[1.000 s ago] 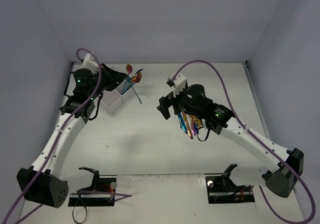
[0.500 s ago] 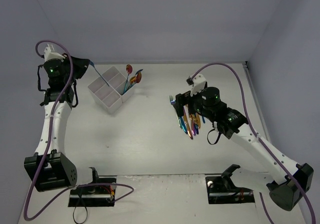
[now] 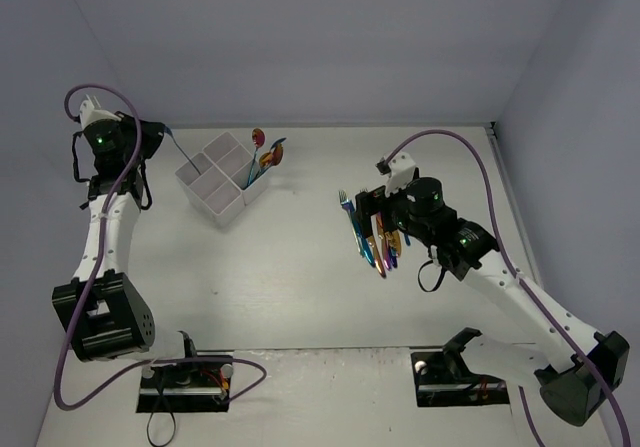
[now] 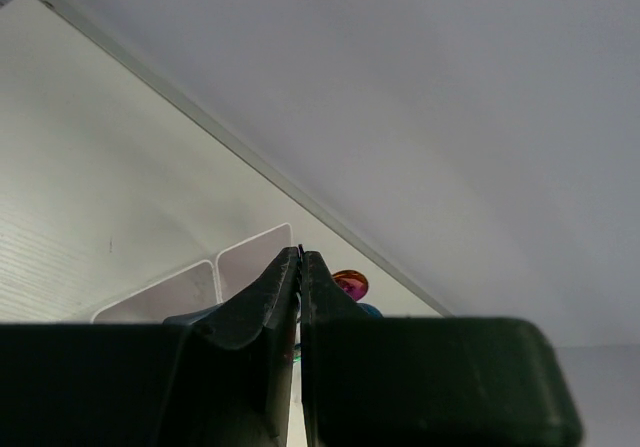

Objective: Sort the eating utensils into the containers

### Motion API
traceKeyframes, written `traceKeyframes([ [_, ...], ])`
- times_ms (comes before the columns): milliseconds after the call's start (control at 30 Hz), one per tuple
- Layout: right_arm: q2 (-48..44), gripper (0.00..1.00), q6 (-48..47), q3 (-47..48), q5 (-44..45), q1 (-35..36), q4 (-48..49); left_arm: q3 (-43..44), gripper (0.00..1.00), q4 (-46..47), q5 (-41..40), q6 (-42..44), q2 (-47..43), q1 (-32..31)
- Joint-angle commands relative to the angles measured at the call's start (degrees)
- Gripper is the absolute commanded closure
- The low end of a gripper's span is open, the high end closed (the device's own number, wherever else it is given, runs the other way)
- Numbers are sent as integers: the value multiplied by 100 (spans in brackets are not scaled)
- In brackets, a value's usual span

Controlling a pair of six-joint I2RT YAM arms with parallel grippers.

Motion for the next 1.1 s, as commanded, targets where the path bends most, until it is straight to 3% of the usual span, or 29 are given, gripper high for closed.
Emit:
traceKeyframes([
  [0, 8, 1, -53, -34, 6, -53, 215, -269, 100, 1159, 63, 268, 127, 50],
  [167, 238, 1, 67, -84, 156, -62, 211, -725, 99, 1471, 211, 301, 203, 106],
  [300, 483, 2, 246, -124, 272, -68, 206, -1042, 89, 1467, 204, 352, 72, 201],
  [400, 661, 4, 408, -123, 515, -90, 188, -1304, 71, 1459, 226, 318, -104, 303],
  [500, 911, 9, 639, -66, 609, -132, 156, -1602, 47, 1372, 234, 311, -387, 430],
  [567, 1039, 10, 703, -36, 655, -161, 143, -1643, 39, 1234, 215, 406, -579, 448],
  [733, 1430, 20, 1102, 96, 906, -576, 33, -1168, 27, -710, 49, 1113, -985, 355],
  [900, 2020, 28, 1491, 376, 805, -1419, -104, -409, 22, -2522, -928, 2275, -1352, -325],
  [1067, 2872, 34, 1459, 882, 672, -1991, -116, -407, 21, -3300, -1094, 2702, -1794, -1141],
])
